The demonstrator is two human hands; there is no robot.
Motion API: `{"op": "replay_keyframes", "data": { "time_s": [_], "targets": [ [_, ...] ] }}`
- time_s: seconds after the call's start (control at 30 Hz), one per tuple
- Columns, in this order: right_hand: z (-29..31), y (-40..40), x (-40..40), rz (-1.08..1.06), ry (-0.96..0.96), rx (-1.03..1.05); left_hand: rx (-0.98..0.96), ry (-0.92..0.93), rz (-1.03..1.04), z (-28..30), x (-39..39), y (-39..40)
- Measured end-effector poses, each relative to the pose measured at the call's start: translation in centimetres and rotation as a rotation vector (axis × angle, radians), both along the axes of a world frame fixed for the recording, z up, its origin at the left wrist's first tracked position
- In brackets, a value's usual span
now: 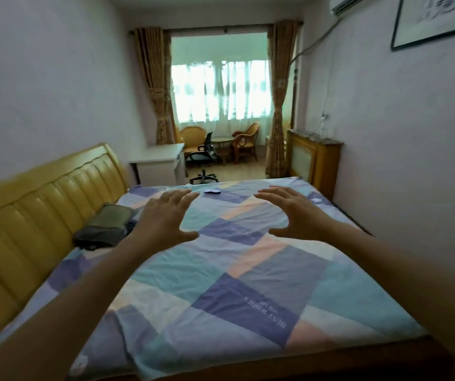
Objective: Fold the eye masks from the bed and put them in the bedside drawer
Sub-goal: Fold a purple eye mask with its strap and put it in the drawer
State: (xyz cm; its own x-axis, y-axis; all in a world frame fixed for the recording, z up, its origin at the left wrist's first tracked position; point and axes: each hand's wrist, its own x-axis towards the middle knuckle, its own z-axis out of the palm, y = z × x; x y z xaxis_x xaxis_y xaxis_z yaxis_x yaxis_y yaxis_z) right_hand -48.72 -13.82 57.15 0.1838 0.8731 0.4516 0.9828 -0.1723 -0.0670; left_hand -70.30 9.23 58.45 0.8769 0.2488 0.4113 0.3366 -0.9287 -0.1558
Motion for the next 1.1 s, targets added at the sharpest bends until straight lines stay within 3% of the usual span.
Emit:
{"op": "replay_keyframes", "data": {
  "time_s": [0.23,0.43,0.8,1.1],
  "targets": [
    [0.5,-20.0,8.3,-0.404,-0.065,-0.020,-0.067,-0.140,-0.103,-0.8,15.4,-16.2],
    [0.4,-32.5,13.0,-0.651,-0.035,-0.057,-0.106,-0.132,-0.249,-1.4,26.3,-29.3],
    [-0.9,-41.4,27.9,-0.877,0.059,-0.103,-0.018,-0.115,-0.365,-2.3,46.4,-38.7],
    [0.7,-50.5,41.4,-0.983,0.010,-0.102,0.001,-0.067,-0.446,-3.6,64.6,-48.0]
  ]
}}
